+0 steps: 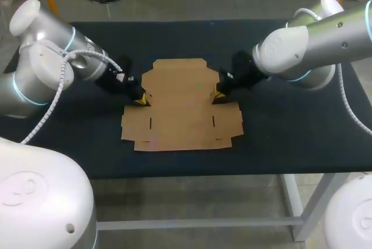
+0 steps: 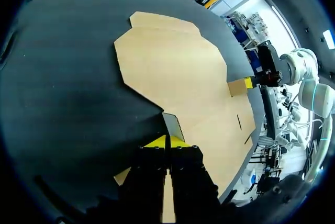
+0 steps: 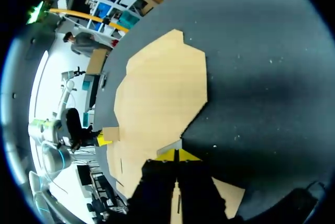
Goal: Assemble the packaging by folding the flat box into shape, placing the metal phone stand inside, and closing the box properly
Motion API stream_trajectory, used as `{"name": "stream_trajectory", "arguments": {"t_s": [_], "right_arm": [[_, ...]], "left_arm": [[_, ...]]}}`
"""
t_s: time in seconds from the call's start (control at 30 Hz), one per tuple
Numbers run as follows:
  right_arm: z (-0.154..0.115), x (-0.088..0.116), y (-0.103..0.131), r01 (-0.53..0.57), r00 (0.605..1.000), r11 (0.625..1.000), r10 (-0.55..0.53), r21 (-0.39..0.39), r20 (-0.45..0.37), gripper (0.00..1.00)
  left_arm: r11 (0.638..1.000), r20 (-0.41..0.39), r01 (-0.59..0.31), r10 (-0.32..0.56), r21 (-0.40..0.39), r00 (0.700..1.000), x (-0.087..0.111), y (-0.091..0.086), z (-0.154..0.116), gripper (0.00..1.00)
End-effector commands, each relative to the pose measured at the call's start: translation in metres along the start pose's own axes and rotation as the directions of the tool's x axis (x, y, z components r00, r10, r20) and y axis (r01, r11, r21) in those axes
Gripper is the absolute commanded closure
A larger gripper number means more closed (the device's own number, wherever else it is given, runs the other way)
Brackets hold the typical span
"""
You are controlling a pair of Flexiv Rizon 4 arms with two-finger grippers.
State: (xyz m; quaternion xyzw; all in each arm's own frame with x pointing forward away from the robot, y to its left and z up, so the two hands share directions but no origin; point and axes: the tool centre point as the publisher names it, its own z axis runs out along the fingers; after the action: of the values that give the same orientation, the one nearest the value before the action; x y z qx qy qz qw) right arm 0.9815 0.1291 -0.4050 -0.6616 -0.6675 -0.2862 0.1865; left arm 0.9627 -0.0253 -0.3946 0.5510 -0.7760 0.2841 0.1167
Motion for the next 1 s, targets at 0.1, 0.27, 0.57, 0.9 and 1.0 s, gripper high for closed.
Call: {"name": "stream_trajectory", "arguments": {"t_s": [0.1, 0.27, 0.57, 0.9, 1.0], "right_arm": [[0.003, 0.003, -0.001, 0.001, 1.0, 1.0, -0.001, -0.009, 0.024, 1.0], [0.002, 0.006, 0.0, 0.004, 0.999, 1.0, -0.004, -0.016, 0.039, 1.0], [0.004, 0.01, 0.003, 0.003, 0.998, 1.0, -0.002, -0.013, 0.067, 1.0], [0.009, 0.015, 0.006, 0.006, 0.995, 1.0, -0.006, 0.002, 0.103, 1.0], [0.01, 0.015, 0.006, 0.005, 0.994, 1.0, -0.005, 0.005, 0.111, 1.0]], "left_arm": [[1.0, 0.025, -0.008, 0.008, -0.003, 1.0, 0.007, -0.003, 0.002, 1.0], [1.0, 0.048, -0.018, 0.017, 0.008, 0.999, 0.012, -0.006, 0.004, 1.0], [0.999, 0.091, -0.038, 0.039, -0.003, 0.995, 0.015, -0.012, 0.007, 1.0], [0.998, 0.128, -0.059, 0.061, -0.019, 0.99, 0.019, -0.022, 0.012, 1.0], [0.998, 0.133, -0.064, 0.067, -0.024, 0.989, 0.02, -0.023, 0.014, 1.0]]}}
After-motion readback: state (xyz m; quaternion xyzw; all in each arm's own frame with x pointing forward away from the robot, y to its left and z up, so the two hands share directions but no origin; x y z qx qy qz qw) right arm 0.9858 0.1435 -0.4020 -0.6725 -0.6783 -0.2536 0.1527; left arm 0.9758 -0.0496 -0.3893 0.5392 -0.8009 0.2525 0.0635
